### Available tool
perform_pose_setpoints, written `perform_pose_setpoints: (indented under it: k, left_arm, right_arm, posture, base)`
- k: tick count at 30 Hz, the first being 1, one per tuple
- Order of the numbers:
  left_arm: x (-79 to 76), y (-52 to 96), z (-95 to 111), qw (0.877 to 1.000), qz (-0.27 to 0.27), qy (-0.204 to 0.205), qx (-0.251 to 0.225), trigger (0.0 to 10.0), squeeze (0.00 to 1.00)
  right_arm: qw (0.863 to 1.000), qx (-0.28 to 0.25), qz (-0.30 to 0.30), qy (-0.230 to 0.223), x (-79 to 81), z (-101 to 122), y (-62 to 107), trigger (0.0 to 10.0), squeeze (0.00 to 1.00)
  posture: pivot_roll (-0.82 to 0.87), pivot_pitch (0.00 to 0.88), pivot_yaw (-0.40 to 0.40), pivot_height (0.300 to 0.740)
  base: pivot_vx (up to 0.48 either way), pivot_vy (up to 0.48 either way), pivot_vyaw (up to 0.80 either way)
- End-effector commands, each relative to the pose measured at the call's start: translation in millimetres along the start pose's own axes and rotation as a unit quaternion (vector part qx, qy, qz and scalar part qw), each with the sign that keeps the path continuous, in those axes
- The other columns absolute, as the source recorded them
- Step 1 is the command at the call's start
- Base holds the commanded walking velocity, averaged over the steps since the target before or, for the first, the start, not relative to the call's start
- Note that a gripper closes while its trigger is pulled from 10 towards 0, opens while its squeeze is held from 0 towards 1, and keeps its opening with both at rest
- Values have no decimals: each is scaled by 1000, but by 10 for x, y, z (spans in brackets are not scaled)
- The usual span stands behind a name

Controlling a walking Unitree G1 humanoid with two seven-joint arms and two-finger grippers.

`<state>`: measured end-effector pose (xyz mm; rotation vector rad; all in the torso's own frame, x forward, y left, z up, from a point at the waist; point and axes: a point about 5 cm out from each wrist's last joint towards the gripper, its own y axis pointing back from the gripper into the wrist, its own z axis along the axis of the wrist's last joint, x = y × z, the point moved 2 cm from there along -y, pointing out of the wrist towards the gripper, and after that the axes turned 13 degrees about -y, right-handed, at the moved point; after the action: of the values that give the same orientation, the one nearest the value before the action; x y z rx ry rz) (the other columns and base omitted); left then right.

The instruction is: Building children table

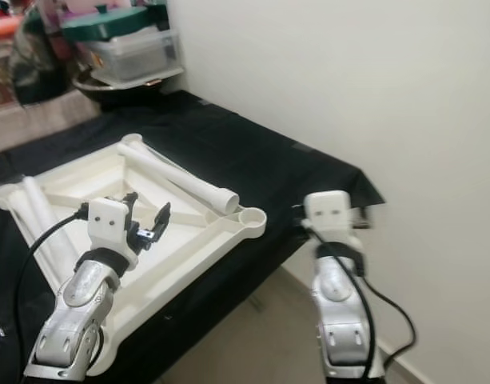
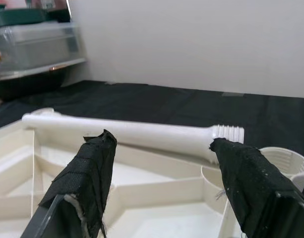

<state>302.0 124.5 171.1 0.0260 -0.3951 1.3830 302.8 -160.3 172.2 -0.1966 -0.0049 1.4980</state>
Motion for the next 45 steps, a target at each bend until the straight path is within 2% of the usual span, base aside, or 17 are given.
perform_pose_setpoints:
  k: [1, 4, 7, 13, 21, 25, 45]
  left_arm:
    - [43, 18, -11, 1000, 6, -19, 4, 10000, 0]
    - [48, 18, -10, 1000, 7, -23, 4, 10000, 0]
    - [90, 11, -55, 999, 9, -29, 13, 10000, 0]
    - [-30, 8, -66, 999, -16, -30, 16, 10000, 0]
    - [-30, 4, -68, 999, -18, -32, 18, 10000, 0]
    - [-21, -3, -48, 999, -19, -35, 16, 10000, 0]
    - [-58, -15, -52, 999, -28, -37, 18, 10000, 0]
  right_arm:
    - [1000, 15, 19, -6, 56, -83, 17, 10000, 0]
    - [999, 18, 29, -7, 92, -104, 24, 10000, 0]
    - [998, 13, 67, -2, 240, -105, 52, 10000, 0]
    - [997, 7, 75, -12, 211, -95, 45, 10000, 0]
    - [997, 7, 79, -4, 229, -92, 37, 10000, 0]
    - [995, 12, 97, 26, 301, -98, 45, 10000, 0]
    - [993, 5, 115, 22, 313, -66, 34, 10000, 0]
  posture:
    - [51, 0, -64, 740]
    - [51, 0, -64, 740]
    - [31, 0, -38, 740]
    - [17, 0, -22, 740]
    - [14, 0, -22, 740]
    - [10, 0, -24, 740]
    - [0, 0, -15, 740]
  base:
    - [0, 0, 0]
    - [0, 0, 0]
    - [0, 0, 0]
    - [0, 0, 0]
    - [0, 0, 0]
    - [0, 0, 800]
    - [0, 0, 800]
